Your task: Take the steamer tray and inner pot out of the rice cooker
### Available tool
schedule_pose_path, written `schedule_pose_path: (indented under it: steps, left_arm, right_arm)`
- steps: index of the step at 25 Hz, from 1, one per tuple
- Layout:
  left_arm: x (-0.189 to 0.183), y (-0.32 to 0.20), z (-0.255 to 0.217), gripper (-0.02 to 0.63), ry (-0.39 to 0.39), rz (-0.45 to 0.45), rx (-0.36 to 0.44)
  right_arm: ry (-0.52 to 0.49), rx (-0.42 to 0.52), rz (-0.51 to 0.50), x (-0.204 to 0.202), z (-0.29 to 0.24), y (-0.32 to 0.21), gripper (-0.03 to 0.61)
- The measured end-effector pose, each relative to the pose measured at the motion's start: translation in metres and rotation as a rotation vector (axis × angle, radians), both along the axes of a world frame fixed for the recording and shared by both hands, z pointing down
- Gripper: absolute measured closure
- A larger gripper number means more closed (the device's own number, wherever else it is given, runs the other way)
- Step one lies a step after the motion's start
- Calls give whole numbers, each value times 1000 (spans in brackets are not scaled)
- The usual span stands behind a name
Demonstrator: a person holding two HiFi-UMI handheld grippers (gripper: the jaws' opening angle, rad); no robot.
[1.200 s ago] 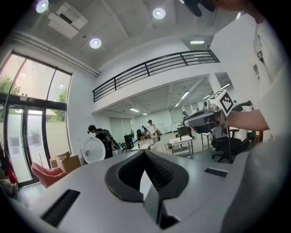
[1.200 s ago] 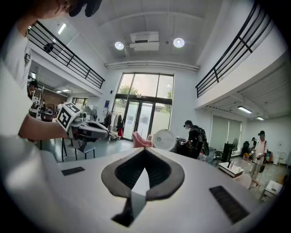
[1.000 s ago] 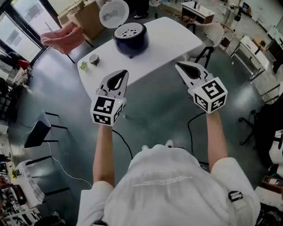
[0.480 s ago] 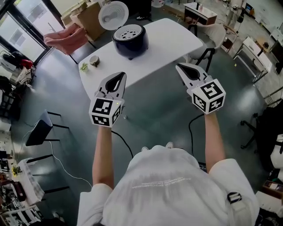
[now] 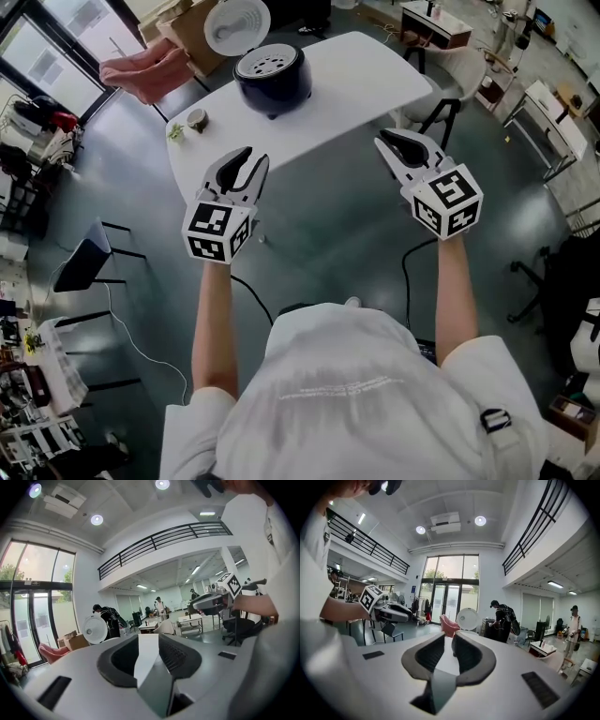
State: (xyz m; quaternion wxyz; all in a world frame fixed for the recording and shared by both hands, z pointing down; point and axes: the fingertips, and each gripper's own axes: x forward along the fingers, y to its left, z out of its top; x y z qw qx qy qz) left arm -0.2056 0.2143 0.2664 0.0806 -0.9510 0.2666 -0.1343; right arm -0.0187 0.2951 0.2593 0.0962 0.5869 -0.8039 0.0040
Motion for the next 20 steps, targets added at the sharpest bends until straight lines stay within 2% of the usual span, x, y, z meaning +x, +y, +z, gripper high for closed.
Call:
schedule_pose_path:
  steps: [1, 2, 4, 10, 13, 20]
  left_arm:
    - [3, 1, 1, 459, -5, -4, -2]
    - [6, 4, 2, 456, -11, -8, 2]
    - [12, 9, 4, 445, -19, -13, 11]
    - [23, 20, 13, 436, -56, -13, 9]
    - [23, 18, 15, 426, -49, -29, -3]
    - [22, 14, 21, 425, -51, -72, -20]
  right_arm:
    - [1, -4, -10, 1, 1, 1, 467]
    - [5, -10, -22, 2, 3, 3, 424]
    - [8, -17, -39, 7, 7, 6, 385]
    - [-28, -18, -46, 23, 10, 10, 351]
    - [-30, -25, -45, 29, 14, 12, 327]
    - [-37, -42, -41, 38, 22, 11, 327]
